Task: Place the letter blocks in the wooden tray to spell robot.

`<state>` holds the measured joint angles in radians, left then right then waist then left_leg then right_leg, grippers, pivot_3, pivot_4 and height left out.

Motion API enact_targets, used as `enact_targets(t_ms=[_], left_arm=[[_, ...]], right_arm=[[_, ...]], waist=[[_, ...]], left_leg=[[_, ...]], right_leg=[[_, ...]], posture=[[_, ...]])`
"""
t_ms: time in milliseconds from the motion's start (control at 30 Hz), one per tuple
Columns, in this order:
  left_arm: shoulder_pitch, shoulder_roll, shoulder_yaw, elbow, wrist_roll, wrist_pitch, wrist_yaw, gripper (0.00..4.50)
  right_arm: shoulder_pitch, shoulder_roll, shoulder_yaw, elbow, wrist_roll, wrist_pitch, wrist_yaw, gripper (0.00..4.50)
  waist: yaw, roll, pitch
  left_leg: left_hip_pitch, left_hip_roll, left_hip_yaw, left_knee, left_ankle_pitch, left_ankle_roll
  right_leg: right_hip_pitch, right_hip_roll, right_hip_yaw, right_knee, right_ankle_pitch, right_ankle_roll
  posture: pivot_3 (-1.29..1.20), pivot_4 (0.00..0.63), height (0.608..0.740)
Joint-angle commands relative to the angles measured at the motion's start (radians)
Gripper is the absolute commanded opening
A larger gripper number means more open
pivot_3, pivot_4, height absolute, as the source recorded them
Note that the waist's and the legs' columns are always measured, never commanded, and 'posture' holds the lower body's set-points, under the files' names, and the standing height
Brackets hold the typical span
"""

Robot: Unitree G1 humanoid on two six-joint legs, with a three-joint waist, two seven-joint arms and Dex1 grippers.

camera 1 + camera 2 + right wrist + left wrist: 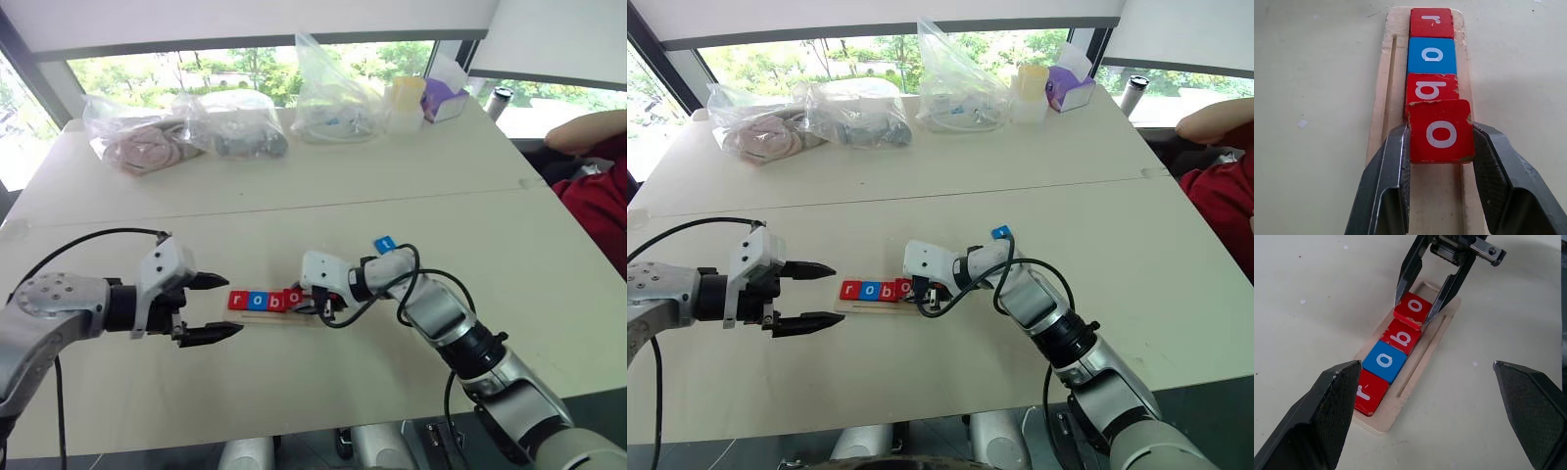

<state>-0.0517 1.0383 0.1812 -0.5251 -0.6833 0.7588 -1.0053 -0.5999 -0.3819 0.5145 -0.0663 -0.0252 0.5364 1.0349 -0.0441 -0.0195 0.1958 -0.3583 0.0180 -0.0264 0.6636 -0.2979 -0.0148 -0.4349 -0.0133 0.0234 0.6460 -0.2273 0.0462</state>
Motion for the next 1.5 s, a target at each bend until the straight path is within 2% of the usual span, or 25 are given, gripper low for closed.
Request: enact_targets(t_ms=[33,67,200,633,667,700,867,1133,1300,1500], left_arm=[[-0.016,0.0,0.007,-0.011,0.008,-0.011,0.006,4.5],[-0.017,0.0,0.005,-0.01,0.01,-0.012,0.007,4.5],[-0.022,-0.003,-0.001,-0.004,0.016,-0.014,0.008,4.5],[-0.055,-0.021,-0.031,0.03,0.055,-0.033,-0.002,4.5],[-0.055,-0.021,-0.032,0.031,0.056,-0.035,-0.002,4.5],[-0.056,-0.021,-0.033,0.032,0.057,-0.035,-0.002,4.5],[-0.052,-0.022,-0.032,0.035,0.06,-0.041,-0.002,4.5],[-0.045,-0.023,-0.025,0.034,0.061,-0.042,-0.002,4.5],[-0.053,-0.034,-0.044,0.041,0.07,-0.05,0.002,4.5],[-0.053,-0.03,-0.046,0.042,0.08,-0.053,-0.003,4.5]], right_arm=[[-0.013,0.003,0.005,-0.018,0.002,0.0,-0.004,2.18],[-0.013,0.0,0.005,-0.02,0.0,-0.001,-0.005,2.49],[-0.016,-0.006,-0.001,-0.025,0.002,-0.005,-0.009,4.47],[-0.034,0.026,-0.022,0.012,0.027,-0.001,-0.031,4.47],[-0.032,0.026,-0.021,0.013,0.029,-0.005,-0.028,3.94],[-0.03,0.024,-0.017,0.011,0.029,-0.009,-0.023,3.7],[-0.019,0.028,-0.019,0.006,0.03,-0.02,-0.029,1.16],[-0.047,0.018,-0.053,-0.087,0.065,0.06,-0.028,1.14],[-0.029,-0.014,-0.019,-0.155,0.059,0.148,-0.036,1.14],[-0.019,-0.021,0.0,-0.162,0.06,0.169,-0.045,1.14]], waist=[[0.0,0.0,0.0],[0.0,0.0,0.0],[0.0,0.0,0.0],[0.0,0.0,0.0],[0.0,0.0,0.0],[0.0,0.0,0.0],[0.0,0.0,0.0],[0.0,0.0,0.0],[0.0,0.0,0.0],[-0.001,0.0,0.0]], left_leg=[[0.0,0.0,0.0,0.0,0.0,0.0],[0.0,0.0,0.0,0.0,0.0,0.0],[0.0,0.0,0.0,0.0,0.0,0.0],[0.0,0.0,0.0,-0.001,0.0,0.0],[0.0,0.0,0.0,-0.001,0.0,0.0],[0.0,0.0,0.0,-0.001,0.0,0.0],[-0.001,0.0,0.0,-0.001,0.0,0.0],[-0.002,0.0,-0.001,-0.001,0.0,0.0],[-0.003,0.0,-0.001,-0.001,0.0,0.0],[-0.008,0.0,-0.001,-0.001,0.0,0.0]], right_leg=[[0.0,0.0,0.0,0.0,0.0,0.0],[0.0,0.0,0.0,0.0,0.0,0.0],[0.0,0.0,0.0,0.0,0.0,0.0],[-0.001,0.0,0.0,0.0,0.0,0.0],[-0.001,0.0,0.0,0.0,0.0,0.0],[-0.001,0.0,0.0,0.0,0.0,0.0],[-0.001,0.0,0.0,0.0,0.0,0.0],[-0.002,0.0,0.0,0.0,0.0,0.0],[-0.003,0.0,0.0,0.0,0.0,0.0],[-0.008,0.0,0.0,0.0,0.0,0.0]], posture=[[0.0,0.15,0.74],[0.0,0.15,0.74],[0.0,0.15,0.74],[0.0,0.15,0.74],[0.0,0.15,0.74],[0.0,0.15,0.74],[0.0,0.15,0.74],[0.0,0.15,0.74],[0.0,0.15,0.74],[0.0,0.15,0.74]])
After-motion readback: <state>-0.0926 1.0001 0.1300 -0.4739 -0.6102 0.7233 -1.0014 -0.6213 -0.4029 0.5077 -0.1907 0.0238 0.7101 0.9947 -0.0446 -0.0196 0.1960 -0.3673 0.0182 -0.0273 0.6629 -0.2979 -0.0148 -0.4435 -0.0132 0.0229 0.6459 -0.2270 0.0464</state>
